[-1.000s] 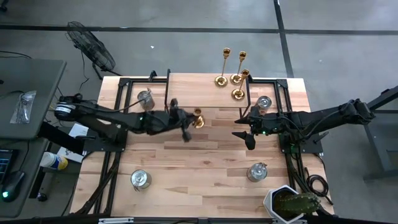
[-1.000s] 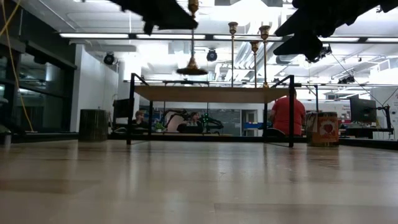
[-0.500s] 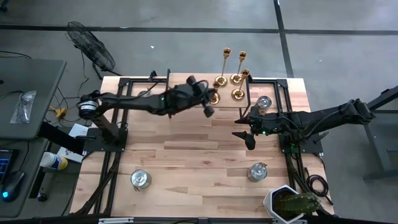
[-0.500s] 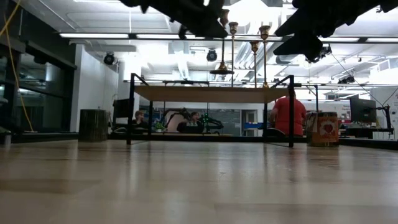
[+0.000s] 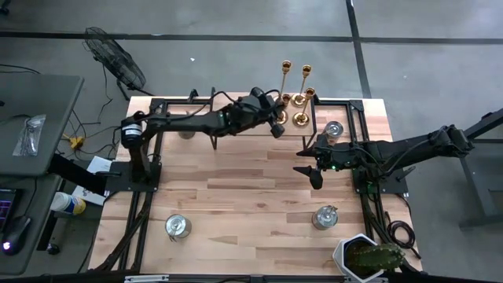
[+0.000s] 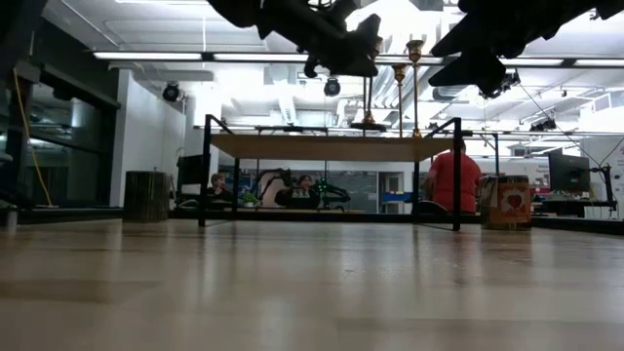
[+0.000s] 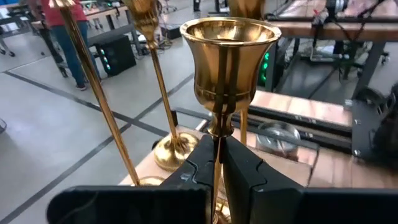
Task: Pick & Place candle stick holders
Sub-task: Align the gold candle holder on the shelf with the gold candle holder
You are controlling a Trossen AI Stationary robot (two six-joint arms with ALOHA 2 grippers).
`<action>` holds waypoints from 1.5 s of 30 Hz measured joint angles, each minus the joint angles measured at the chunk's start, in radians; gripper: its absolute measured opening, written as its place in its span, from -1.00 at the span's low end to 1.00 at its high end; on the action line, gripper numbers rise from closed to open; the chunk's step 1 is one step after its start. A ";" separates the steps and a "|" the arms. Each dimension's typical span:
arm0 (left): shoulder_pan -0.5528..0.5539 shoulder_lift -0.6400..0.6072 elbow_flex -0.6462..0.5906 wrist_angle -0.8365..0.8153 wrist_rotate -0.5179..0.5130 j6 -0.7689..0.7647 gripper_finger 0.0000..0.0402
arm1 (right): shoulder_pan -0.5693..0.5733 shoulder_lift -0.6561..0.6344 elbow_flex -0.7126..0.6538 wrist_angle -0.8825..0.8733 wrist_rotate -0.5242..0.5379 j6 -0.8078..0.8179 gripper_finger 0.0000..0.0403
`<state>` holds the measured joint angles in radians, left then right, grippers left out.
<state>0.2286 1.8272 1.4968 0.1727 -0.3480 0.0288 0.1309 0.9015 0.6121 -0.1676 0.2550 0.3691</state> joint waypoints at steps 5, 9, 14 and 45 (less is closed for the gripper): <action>0.002 0.036 0.031 0.004 -0.002 -0.015 -0.97 | 0.000 0.000 0.000 0.000 0.000 0.000 0.38; 0.009 0.055 0.048 -0.009 -0.003 -0.030 -0.97 | 0.000 0.000 0.000 0.000 0.000 0.000 0.38; 0.019 0.056 0.050 -0.028 -0.028 -0.041 -0.97 | 0.000 0.000 0.000 0.000 0.000 0.000 0.38; 0.034 0.056 0.050 -0.043 0.046 -0.113 -0.97 | 0.000 0.000 0.000 0.000 0.000 0.000 0.38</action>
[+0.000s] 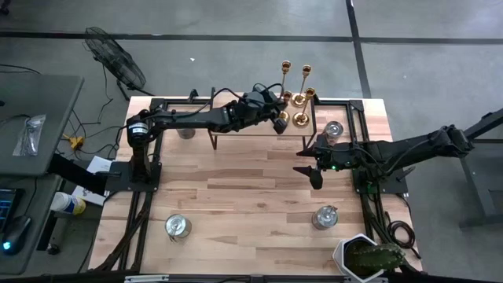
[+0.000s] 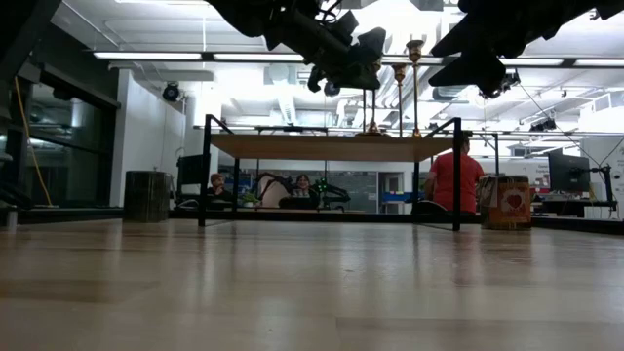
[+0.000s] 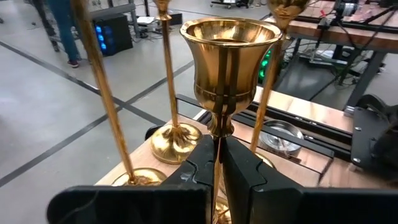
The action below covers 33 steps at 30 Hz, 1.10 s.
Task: Pick & Place candle stick holders
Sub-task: Align the gold candle holder on the shelf with the gold candle holder
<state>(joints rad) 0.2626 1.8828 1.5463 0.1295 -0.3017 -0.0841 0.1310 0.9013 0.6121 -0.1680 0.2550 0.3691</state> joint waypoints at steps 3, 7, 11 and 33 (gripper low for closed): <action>0.000 0.006 0.000 0.004 0.009 0.000 -0.97 | 0.000 0.000 0.000 0.000 0.000 0.000 0.38; 0.000 0.016 -0.002 0.008 0.030 0.000 -0.97 | 0.000 0.000 0.000 0.000 0.000 0.000 0.38; 0.000 0.015 -0.002 0.000 0.016 0.001 -0.97 | 0.000 0.000 0.000 0.000 0.000 0.000 0.38; 0.000 0.014 -0.001 0.005 -0.006 0.008 -0.68 | 0.000 0.000 0.000 0.000 0.000 0.000 0.38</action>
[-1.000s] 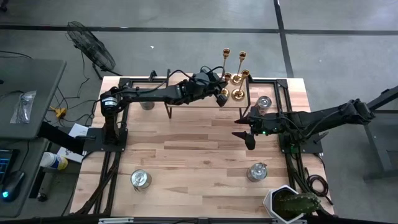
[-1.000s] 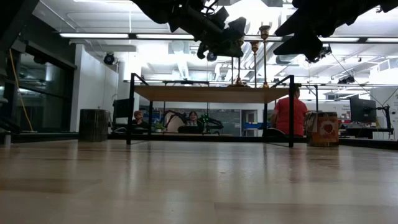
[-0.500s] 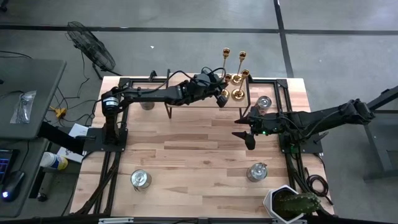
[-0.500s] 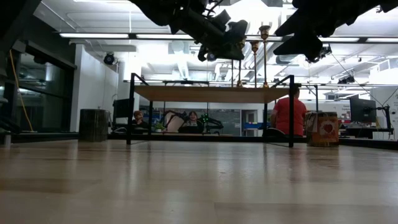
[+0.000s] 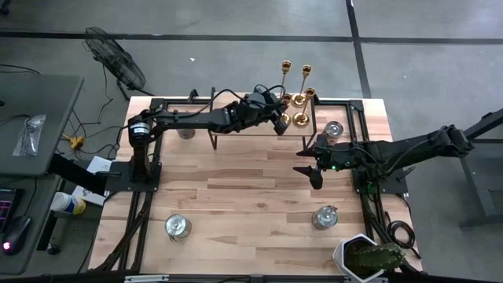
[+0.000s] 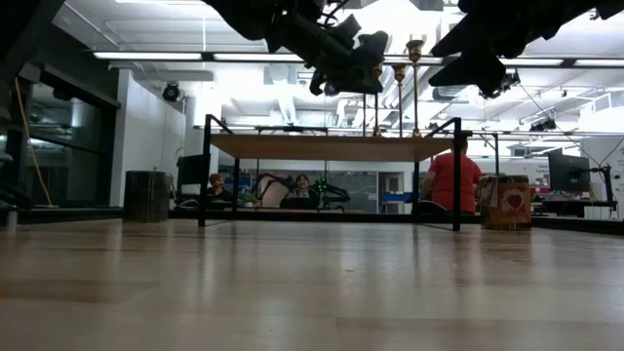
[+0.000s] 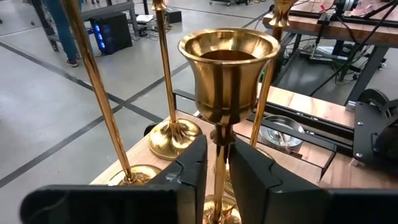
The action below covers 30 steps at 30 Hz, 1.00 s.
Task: Pick & Place candle stick holders
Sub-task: Align the gold candle holder on the shelf with the gold candle holder, then put the silver scented candle on the shelf
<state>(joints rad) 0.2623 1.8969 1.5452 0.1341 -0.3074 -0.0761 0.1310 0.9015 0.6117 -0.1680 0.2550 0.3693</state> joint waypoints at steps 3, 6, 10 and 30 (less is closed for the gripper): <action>0.000 0.000 0.000 0.000 -0.009 0.000 -0.59 | 0.000 0.000 0.000 0.000 0.000 0.000 0.38; 0.000 0.000 0.000 -0.002 -0.022 0.000 -0.43 | 0.000 0.000 0.000 0.000 0.000 0.000 0.38; -0.001 0.000 0.000 -0.003 -0.014 0.023 -0.18 | 0.000 0.000 0.000 0.000 0.000 0.000 0.38; -0.073 -0.140 -0.122 -0.058 -0.046 0.073 0.27 | 0.000 0.000 0.000 0.000 0.000 0.000 0.38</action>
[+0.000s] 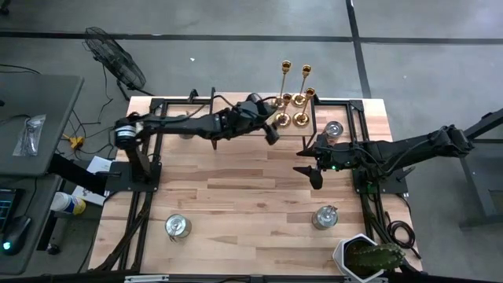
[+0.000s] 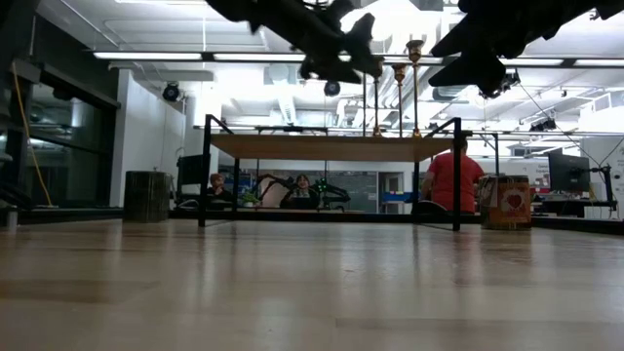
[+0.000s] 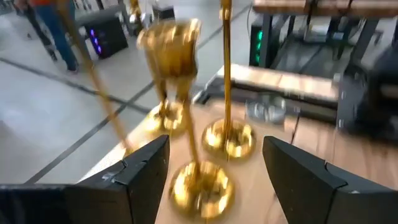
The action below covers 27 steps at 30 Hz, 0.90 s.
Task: Pick & Place candle stick holders
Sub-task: Put the silver scented candle on the shelf
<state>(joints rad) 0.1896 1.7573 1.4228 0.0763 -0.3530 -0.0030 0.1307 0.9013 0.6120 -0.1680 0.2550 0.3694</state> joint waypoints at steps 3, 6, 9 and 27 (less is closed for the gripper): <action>-0.016 -0.084 -0.072 -0.056 -0.053 0.000 0.27 | 0.000 0.000 0.000 0.000 0.000 0.000 0.38; -0.028 -0.184 -0.142 -0.159 -0.098 -0.007 0.28 | 0.000 0.000 0.000 0.001 0.000 0.000 0.38; -0.034 -0.288 -0.194 -0.338 -0.141 -0.080 0.33 | 0.000 0.000 0.000 0.003 0.000 0.000 0.38; 0.152 -0.531 -0.219 -1.329 -0.082 -0.326 0.81 | 0.000 0.000 0.000 0.006 0.000 0.000 0.38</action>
<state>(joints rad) 0.3411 1.2266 1.2036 -1.2530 -0.4351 -0.3290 0.1307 0.9016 0.6121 -0.1623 0.2550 0.3691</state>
